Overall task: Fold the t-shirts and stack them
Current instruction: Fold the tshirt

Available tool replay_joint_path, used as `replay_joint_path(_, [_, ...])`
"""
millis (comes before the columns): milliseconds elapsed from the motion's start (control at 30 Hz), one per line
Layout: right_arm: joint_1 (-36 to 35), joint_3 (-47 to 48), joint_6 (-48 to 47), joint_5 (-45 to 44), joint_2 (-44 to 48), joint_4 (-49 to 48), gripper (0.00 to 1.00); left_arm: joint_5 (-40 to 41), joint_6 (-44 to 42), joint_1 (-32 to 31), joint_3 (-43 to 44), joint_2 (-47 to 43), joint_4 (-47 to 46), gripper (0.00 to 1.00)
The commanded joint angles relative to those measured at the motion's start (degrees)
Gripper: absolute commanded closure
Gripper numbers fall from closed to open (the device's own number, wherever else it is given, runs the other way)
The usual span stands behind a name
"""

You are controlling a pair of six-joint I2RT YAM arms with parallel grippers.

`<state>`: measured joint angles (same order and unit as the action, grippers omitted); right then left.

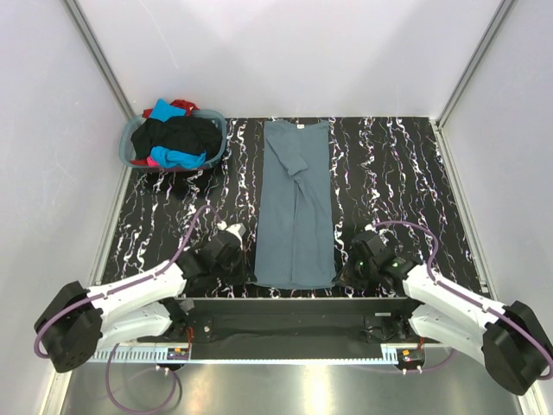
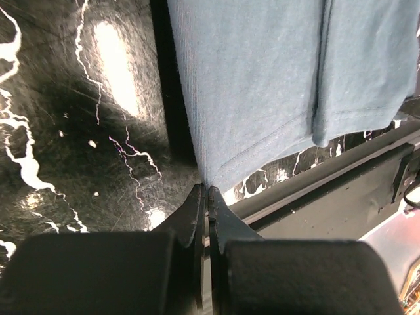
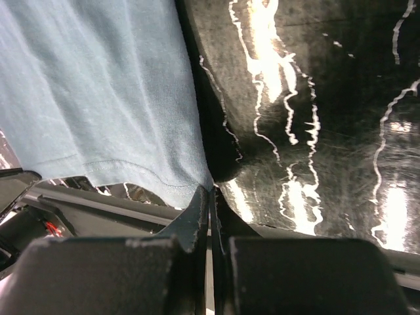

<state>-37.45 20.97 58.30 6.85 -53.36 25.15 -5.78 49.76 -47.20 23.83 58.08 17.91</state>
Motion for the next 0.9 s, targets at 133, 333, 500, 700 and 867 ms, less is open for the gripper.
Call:
replay_joint_path(133, [-0.5, 8.3, -5.0, -5.4, -3.6, 2.1, 1.00, 0.2, -2.3, 1.1, 8.4, 6.7, 1.2, 1.00])
replay_joint_path(333, [0.4, 21.6, -12.6, -8.7, -16.7, 2.4, 1.00, -3.0, -7.6, 8.4, 17.9, 16.3, 2.7, 1.00])
replay_joint_path(500, [3.7, 32.4, -20.5, -8.8, -30.6, 2.1, 1.00, -3.5, -12.0, 13.7, 28.7, 26.2, 3.7, 1.00])
replay_joint_path(700, [9.0, 47.6, -26.2, -7.4, -43.7, 2.3, 1.00, -4.8, -16.1, 18.5, 43.3, 38.3, 5.5, 1.00])
replay_joint_path(867, [12.5, 56.8, -30.3, -6.9, -51.4, 2.8, 1.00, -3.4, -18.6, 20.2, 56.1, 48.8, 8.5, 1.00])
